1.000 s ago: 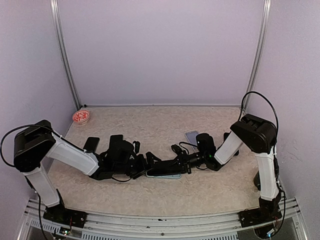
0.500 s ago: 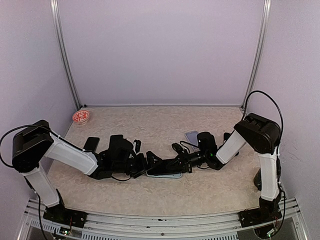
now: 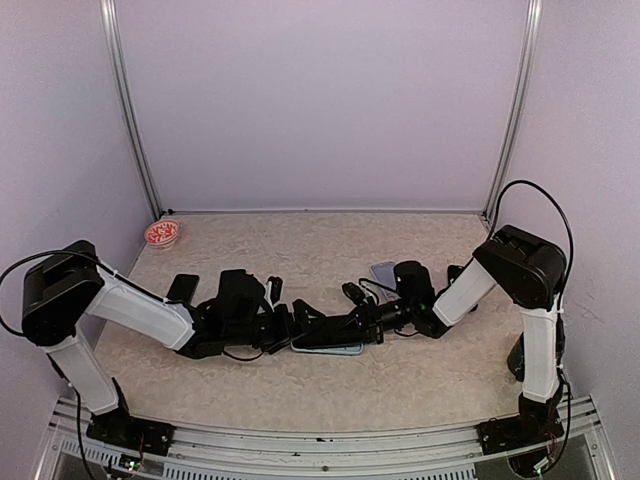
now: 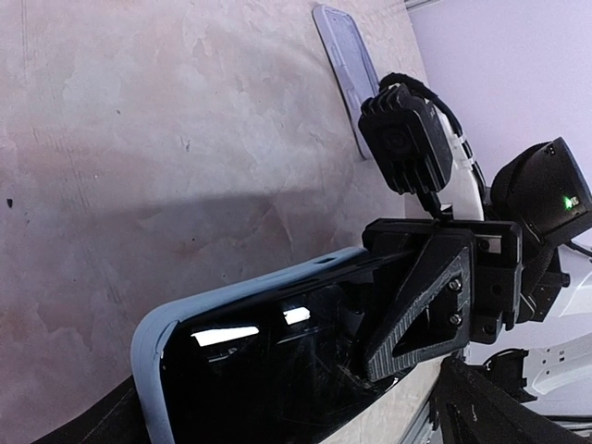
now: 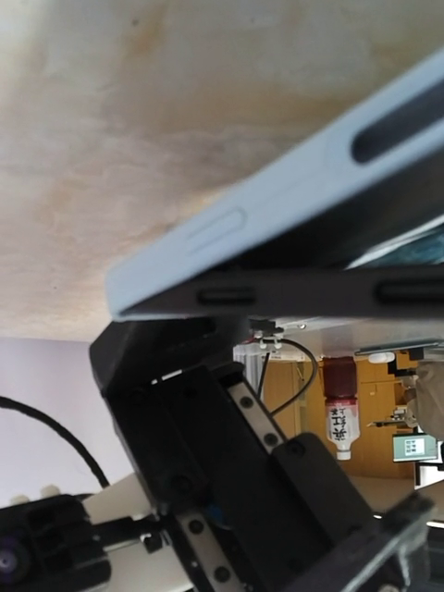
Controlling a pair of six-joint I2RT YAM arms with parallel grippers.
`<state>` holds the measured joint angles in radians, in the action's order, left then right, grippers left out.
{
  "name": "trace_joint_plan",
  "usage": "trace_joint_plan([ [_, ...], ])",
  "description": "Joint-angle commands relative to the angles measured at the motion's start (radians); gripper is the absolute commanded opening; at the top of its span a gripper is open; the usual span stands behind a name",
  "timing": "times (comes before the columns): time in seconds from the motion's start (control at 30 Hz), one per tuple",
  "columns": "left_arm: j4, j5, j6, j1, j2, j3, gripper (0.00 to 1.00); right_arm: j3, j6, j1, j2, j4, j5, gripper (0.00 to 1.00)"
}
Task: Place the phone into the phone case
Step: Pass from the right arm to the left
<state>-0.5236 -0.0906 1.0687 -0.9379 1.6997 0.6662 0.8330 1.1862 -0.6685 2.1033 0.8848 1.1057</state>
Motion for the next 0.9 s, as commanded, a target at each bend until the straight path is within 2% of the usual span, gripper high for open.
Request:
trace_joint_plan([
  [0.0, -0.141, -0.044, -0.017, -0.01, -0.055, 0.0, 0.98, -0.001, -0.01, -0.023, -0.039, 0.062, 0.024, 0.08],
  [0.3, -0.234, -0.071, -0.024, -0.02, -0.085, -0.039, 0.9, -0.013, 0.046, -0.022, -0.026, 0.161, 0.045, 0.1],
  [0.53, -0.249, -0.093, -0.024, -0.028, -0.088, -0.038, 0.79, -0.017, 0.106, -0.022, -0.003, 0.259, 0.061, 0.1],
  [0.7, -0.223, -0.107, -0.022, -0.03, -0.086, -0.035, 0.64, -0.01, 0.069, -0.022, -0.01, 0.21, 0.065, 0.1],
  [0.87, -0.195, -0.093, -0.036, -0.028, -0.106, -0.039, 0.54, 0.007, -0.023, -0.021, -0.032, 0.079, 0.056, 0.1],
])
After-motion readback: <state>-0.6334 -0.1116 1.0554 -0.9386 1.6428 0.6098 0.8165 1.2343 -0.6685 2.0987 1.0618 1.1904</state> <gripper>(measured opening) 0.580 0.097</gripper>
